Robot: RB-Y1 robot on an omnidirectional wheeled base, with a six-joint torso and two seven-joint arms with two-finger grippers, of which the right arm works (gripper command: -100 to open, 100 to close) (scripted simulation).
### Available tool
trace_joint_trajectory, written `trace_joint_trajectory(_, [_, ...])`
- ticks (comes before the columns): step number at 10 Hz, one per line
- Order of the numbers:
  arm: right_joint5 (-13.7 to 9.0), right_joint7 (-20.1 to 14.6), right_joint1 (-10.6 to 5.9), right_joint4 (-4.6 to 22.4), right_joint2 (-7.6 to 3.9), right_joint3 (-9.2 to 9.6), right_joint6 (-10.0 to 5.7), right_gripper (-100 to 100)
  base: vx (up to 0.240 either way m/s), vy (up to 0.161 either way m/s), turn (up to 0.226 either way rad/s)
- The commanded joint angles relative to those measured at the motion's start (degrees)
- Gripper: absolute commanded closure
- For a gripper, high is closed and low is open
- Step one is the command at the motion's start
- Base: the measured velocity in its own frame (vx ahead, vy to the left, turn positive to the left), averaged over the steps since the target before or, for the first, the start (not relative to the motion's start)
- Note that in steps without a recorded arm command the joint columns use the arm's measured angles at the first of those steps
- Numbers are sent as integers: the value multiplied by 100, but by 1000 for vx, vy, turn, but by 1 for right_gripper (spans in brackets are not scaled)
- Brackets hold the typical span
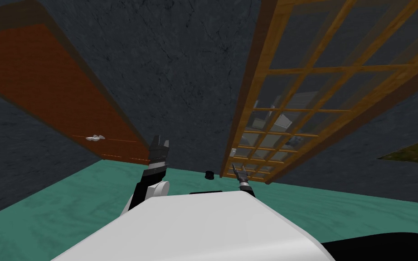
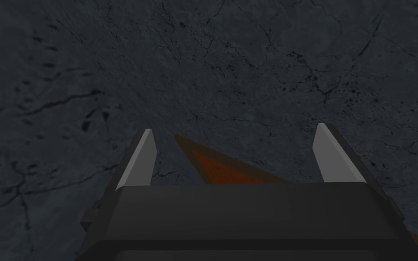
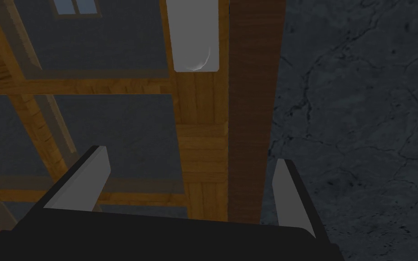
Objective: Pull the door open
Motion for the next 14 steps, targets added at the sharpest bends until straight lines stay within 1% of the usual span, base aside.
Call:
trace_joint_trajectory(1, [-29, 165, -29, 156, -25, 14, -37, -100, 72, -73, 67])
trace_joint_trajectory(3, [-57, 325, -57, 316, -44, 29, -77, -100, 73, -69, 73])
trace_joint_trajectory(4, [-48, 282, -30, 225, -30, 23, -42, -100, 30, -28, 12])
trace_joint_trajectory(5, [-84, 337, -172, 397, -8, -65, -63, -100, -8, -21, 99])
trace_joint_trajectory(6, [-107, 362, -263, 504, 8, -124, -74, -100, -21, -33, 155])
trace_joint_trajectory(8, [-166, 426, -504, 785, 50, -278, -103, -100, -39, -38, 175])
trace_joint_trajectory(11, [-276, 544, -949, 1305, 126, -563, -156, -100, -36, -57, 162])
trace_joint_trajectory(13, [-356, 630, -1272, 1650, 182, -770, -194, -100, -26, -64, 227])
trace_joint_trajectory(14, [-356, 630, -1272, 1682, 182, -770, -194, -100, -13, -43, 44])
